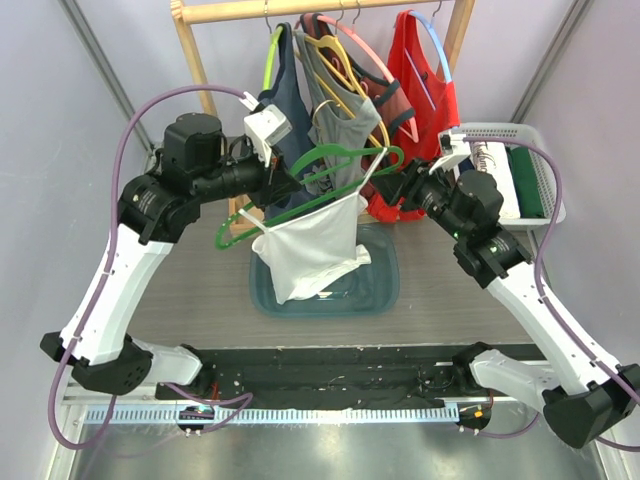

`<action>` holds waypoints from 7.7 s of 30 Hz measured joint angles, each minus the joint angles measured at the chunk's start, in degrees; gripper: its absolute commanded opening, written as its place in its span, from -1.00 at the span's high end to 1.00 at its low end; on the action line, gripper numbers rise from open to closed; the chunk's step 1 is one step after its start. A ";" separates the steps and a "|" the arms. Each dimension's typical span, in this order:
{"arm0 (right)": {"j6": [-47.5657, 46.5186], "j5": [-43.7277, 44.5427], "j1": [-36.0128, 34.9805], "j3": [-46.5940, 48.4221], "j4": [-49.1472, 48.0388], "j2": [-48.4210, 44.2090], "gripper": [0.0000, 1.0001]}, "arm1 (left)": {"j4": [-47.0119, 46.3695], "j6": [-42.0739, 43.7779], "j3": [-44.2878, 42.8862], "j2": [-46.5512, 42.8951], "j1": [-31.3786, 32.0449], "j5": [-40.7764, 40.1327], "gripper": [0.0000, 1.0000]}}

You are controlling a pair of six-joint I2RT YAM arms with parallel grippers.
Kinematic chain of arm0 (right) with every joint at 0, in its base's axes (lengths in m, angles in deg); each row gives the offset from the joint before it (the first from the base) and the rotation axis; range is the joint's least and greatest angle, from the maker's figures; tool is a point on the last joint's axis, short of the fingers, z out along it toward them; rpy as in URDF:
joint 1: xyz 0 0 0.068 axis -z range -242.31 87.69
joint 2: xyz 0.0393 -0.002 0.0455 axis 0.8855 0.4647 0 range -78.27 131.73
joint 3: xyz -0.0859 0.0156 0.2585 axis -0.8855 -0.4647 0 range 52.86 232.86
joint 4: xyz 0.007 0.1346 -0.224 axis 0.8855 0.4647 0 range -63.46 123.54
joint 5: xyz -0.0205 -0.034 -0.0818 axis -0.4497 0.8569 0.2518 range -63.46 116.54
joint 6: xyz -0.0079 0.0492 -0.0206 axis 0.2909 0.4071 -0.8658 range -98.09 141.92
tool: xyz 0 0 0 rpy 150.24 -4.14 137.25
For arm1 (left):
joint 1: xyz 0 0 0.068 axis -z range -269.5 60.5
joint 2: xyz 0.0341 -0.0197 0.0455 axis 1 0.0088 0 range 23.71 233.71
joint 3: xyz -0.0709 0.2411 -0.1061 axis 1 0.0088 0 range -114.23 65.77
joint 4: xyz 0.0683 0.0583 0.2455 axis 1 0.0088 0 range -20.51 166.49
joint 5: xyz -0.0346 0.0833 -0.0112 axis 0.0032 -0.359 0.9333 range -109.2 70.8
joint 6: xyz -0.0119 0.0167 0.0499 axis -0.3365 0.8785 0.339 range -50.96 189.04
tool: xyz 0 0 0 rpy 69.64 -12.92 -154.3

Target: Remove the tank top from the hanger

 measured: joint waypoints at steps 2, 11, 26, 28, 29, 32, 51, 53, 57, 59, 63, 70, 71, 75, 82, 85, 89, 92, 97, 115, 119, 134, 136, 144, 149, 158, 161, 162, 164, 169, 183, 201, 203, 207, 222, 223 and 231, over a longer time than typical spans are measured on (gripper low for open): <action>0.50 0.04 -0.07 0.02 -0.92 0.98 0.14 | 0.04 0.00 0.50 -0.44 0.09 0.09 1.00; 2.38 0.24 -1.27 0.39 -4.96 4.24 0.27 | 0.55 0.00 3.43 -1.33 0.79 0.72 1.00; 2.82 1.77 -3.08 1.20 -5.64 6.14 0.73 | 1.11 0.00 3.52 -2.67 0.85 0.98 1.00; 2.80 2.08 -3.17 1.20 -5.64 6.14 0.92 | 1.14 0.00 3.52 -2.71 0.85 0.98 0.99; 2.91 2.21 -3.26 1.20 -5.64 6.14 0.97 | 1.18 0.00 3.52 -2.73 0.85 0.96 1.00; 2.86 2.54 -3.43 1.20 -5.51 5.81 0.97 | 1.29 0.11 3.76 -3.04 0.85 0.68 1.00; 0.50 17.59 -3.65 1.20 4.31 -4.81 0.97 | 3.48 1.81 8.94 -7.87 0.33 -1.11 1.00; 0.46 19.17 -3.65 1.20 5.99 -3.23 0.97 | 4.83 1.84 6.95 -7.87 0.09 0.17 1.00; 0.31 20.83 -3.65 1.16 7.80 -1.84 0.98 | 7.21 2.80 2.89 -8.55 -0.20 4.07 1.00; 0.22 21.24 -3.65 1.16 7.89 -1.86 0.98 | 8.41 3.80 1.62 -9.25 -0.31 5.77 1.00; 0.02 21.35 -3.74 1.16 7.91 -1.88 0.98 | 10.54 5.88 1.46 -10.49 -0.33 7.34 1.00; -0.07 19.41 -3.76 0.17 7.76 -2.01 0.49 | 8.72 5.20 3.50 -10.75 -0.42 4.74 1.00; -0.11 18.69 -3.76 -0.42 7.72 -2.10 0.20 | 8.02 4.76 3.50 -10.54 -0.39 4.00 0.99; -0.72 16.06 -3.76 -2.58 8.00 -2.12 -0.24 | 4.90 4.22 1.09 -7.30 -0.39 1.46 1.00; -2.21 14.93 -3.82 -5.16 10.60 -4.33 -0.82 | 1.44 2.25 -8.79 1.81 -0.39 0.68 1.00; -3.91 15.04 -4.57 -5.14 11.15 -5.81 -0.94 | 1.09 1.16 -8.79 2.32 -0.31 0.79 1.00; -7.02 16.98 -7.61 -4.20 12.13 -8.24 -1.00 | 0.44 -0.07 -8.57 3.02 0.17 0.76 1.00; -9.33 19.74 -10.01 -2.21 12.85 -8.68 -0.99 | 0.26 -0.24 -8.68 4.42 1.03 1.01 1.00; -12.50 21.75 -12.55 0.17 15.67 -8.72 -1.00 | 0.92 0.44 -8.57 7.06 2.40 1.92 1.00; -16.92 -1.09 -13.18 10.05 25.97 -9.68 -0.99 | 2.69 5.40 -8.90 5.92 2.67 2.32 1.00; -21.05 -5.53 -13.18 23.61 28.44 -6.38 -0.99 | 5.29 9.31 -5.33 3.58 2.67 7.10 1.00; -31.17 -14.01 -13.18 28.65 34.07 2.69 -0.91 | 16.79 21.07 -2.08 1.01 2.67 20.61 1.00; -31.58 -14.25 -13.18 27.04 35.12 3.23 -0.90 | 17.75 21.97 -2.23 1.01 2.67 22.14 1.00; -31.54 -16.63 -13.18 23.80 34.95 0.79 -0.71 | 19.85 23.41 -4.37 1.03 2.67 25.35 1.00; -29.66 -20.59 -13.18 18.71 30.97 -1.14 -0.39 | 19.89 23.50 -6.10 1.57 2.67 27.02 1.00; -28.02 -27.06 -13.66 14.32 28.46 -2.16 0.97 | 20.55 23.61 -5.53 3.56 2.25 29.46 0.73; -27.98 -26.10 -13.64 13.46 28.20 -3.56 0.97 | 18.95 22.12 -5.14 3.50 2.67 28.83 -0.28; -27.80 -25.46 -13.75 13.16 28.04 -4.15 0.97 | 17.70 21.68 -5.01 3.50 2.75 27.58 -0.46; -26.88 -23.39 -13.73 12.55 27.39 -5.29 0.98 | 15.26 19.71 -4.94 3.52 2.91 24.61 -0.85; -26.58 -17.16 -13.75 12.15 27.08 -7.48 0.97 | 10.16 15.52 -5.77 3.50 2.89 14.12 -0.99; -26.71 -10.56 -13.38 13.97 30.53 -7.91 0.97 | 0.72 8.90 14.05 -11.23 2.16 -8.15 -0.59; -25.35 -18.84 -13.38 14.82 30.99 -6.36 0.97 | -5.29 4.70 19.58 -7.48 2.16 -6.16 -0.49; -24.98 -19.41 -13.38 14.82 30.97 -6.62 0.98 | -5.73 4.17 19.58 -7.39 2.16 -5.86 -0.33; -24.02 -20.85 -13.38 14.82 30.84 -6.99 0.97 | -6.43 3.15 19.61 -6.97 1.95 -5.66 -0.01; -22.58 -21.09 -13.38 14.80 30.05 -8.98 0.98 | -7.78 3.26 20.06 -5.81 1.53 -8.76 1.00; -22.58 -21.05 -13.38 14.80 30.08 -9.01 0.97 | -7.80 3.23 20.06 -5.84 1.44 -8.96 1.00; -22.62 -20.24 -13.38 14.43 30.53 -9.73 0.98 | -7.72 3.17 20.00 -6.51 -0.68 -9.35 1.00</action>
